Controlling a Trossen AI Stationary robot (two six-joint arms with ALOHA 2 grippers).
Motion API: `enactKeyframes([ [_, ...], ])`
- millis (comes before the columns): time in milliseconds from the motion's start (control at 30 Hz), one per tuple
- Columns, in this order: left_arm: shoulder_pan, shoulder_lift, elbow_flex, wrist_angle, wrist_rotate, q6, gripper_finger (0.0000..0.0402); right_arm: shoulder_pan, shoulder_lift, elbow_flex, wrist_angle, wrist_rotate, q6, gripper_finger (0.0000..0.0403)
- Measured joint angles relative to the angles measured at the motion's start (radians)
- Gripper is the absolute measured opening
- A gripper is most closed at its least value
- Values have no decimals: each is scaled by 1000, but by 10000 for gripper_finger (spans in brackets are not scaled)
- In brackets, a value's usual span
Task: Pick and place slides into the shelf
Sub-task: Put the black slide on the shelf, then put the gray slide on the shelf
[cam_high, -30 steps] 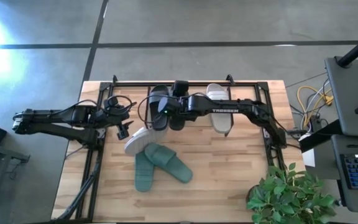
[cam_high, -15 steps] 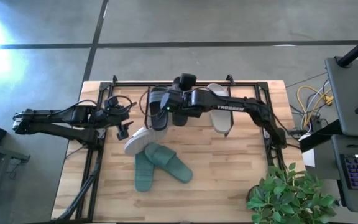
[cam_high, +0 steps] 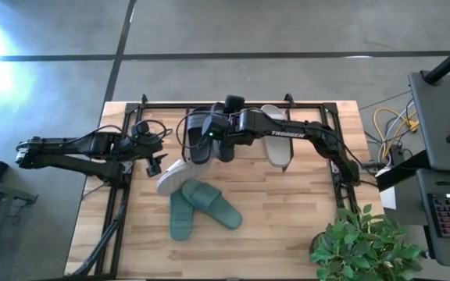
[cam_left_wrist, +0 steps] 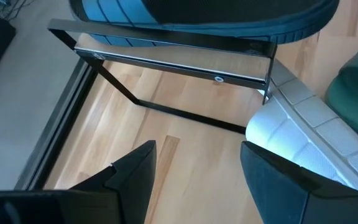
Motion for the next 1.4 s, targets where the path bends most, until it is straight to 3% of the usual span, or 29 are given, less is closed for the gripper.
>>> enactKeyframes([
  [233,0,0,0,1,-3,-7,219,6,0,14,-11,-10,-39,180],
  [567,0,20,0,5,-3,-8,219,-22,-5,36,-24,-156,137,180],
  [767,0,24,0,10,-2,-9,219,-29,-6,40,-50,-297,195,180],
  [1067,0,25,0,10,2,-10,219,-5,-71,66,-133,-324,237,180],
  [1133,0,24,0,8,52,-15,219,-4,-102,67,-156,-457,270,180],
  [1233,1,24,0,0,233,-63,219,-8,-126,67,-194,-667,366,180],
  [1300,1,26,-3,-17,343,-116,219,-2,-128,67,-226,-666,398,180],
  [1400,2,34,-6,-95,406,-176,219,20,-128,67,-249,-612,402,180],
])
